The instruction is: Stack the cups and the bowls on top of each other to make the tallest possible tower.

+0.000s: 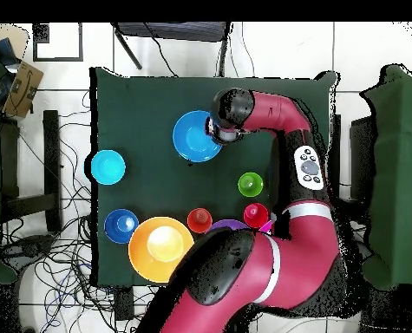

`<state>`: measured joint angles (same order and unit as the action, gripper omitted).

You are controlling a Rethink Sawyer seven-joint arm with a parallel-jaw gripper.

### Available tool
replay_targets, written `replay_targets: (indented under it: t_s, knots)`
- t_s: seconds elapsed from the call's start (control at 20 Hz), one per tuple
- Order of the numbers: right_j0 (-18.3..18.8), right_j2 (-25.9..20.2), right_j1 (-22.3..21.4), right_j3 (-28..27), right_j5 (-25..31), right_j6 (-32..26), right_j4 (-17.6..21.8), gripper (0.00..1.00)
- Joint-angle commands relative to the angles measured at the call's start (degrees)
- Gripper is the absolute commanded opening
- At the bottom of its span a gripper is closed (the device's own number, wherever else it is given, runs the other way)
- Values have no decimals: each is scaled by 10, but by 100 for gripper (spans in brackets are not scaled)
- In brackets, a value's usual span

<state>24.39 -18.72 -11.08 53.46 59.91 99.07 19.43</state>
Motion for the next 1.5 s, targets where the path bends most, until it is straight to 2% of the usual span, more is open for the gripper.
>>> replay_targets:
  t_s: [0.05,0.2,0.35,0.6,0.8,1.0,1.2,1.5]
  knots:
    - [0,-12,-97,82,36,-142,27,100]
    - [5,-24,-116,93,48,-148,19,100]
    - [19,-37,-148,139,-2,-148,15,100]
    - [37,-36,-223,267,-100,-106,22,100]
    - [59,-45,-279,369,-129,-90,11,100]
    - [74,-60,-298,418,-138,-90,7,100]
    - [81,-60,-312,465,-173,-80,26,100]
    - [91,-68,-354,550,-197,-70,30,100]
